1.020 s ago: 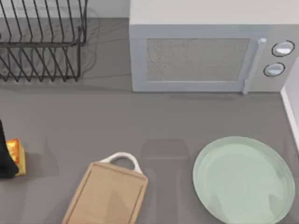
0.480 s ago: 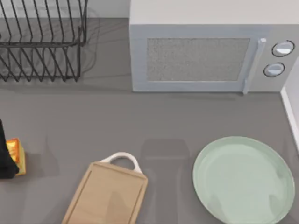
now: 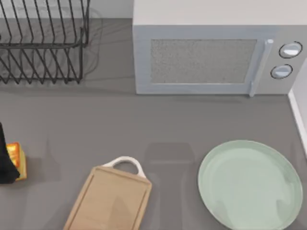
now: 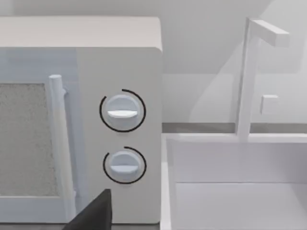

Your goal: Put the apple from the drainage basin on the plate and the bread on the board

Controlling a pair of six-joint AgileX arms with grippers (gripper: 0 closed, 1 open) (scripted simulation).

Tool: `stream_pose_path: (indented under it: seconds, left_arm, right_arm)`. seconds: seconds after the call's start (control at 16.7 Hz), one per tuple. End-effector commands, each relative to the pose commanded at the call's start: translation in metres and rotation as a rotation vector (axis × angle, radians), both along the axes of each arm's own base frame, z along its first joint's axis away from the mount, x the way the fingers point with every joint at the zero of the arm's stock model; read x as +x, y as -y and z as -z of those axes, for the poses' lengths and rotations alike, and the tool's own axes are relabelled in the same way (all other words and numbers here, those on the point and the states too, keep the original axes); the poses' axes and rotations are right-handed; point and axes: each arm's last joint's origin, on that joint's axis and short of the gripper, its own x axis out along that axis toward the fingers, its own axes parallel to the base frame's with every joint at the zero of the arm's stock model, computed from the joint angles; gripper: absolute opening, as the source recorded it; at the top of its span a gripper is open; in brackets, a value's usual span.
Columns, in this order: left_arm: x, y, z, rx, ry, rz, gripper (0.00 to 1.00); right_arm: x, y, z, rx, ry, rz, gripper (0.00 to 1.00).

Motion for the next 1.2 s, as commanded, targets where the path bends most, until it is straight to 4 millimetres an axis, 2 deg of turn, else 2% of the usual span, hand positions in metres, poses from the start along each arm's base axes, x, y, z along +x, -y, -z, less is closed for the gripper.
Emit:
stream_pose_path:
  seconds: [0.42, 0.6, 0.78, 0.96, 1.2]
  left_arm:
    - [0.000, 0.000, 0.000, 0.000, 0.000, 0.000, 1.00]
    - [0.000, 0.000, 0.000, 0.000, 0.000, 0.000, 1.00]
    - [0.000, 0.000, 0.000, 0.000, 0.000, 0.000, 1.00]
    - [0.000, 0.000, 0.000, 0.000, 0.000, 0.000, 1.00]
    - [0.000, 0.000, 0.000, 0.000, 0.000, 0.000, 1.00]
  right_arm:
    - [0.000, 0.000, -0.002, -0.001, -0.007, 0.001, 1.00]
    - [0.001, 0.001, -0.019, -0.014, -0.070, 0.014, 1.00]
    - [0.011, 0.004, -0.048, -0.033, -0.203, 0.035, 1.00]
    - [0.036, 0.009, -0.081, -0.053, -0.396, 0.056, 1.00]
    - [0.100, 0.022, -0.110, -0.067, -0.707, 0.074, 1.00]
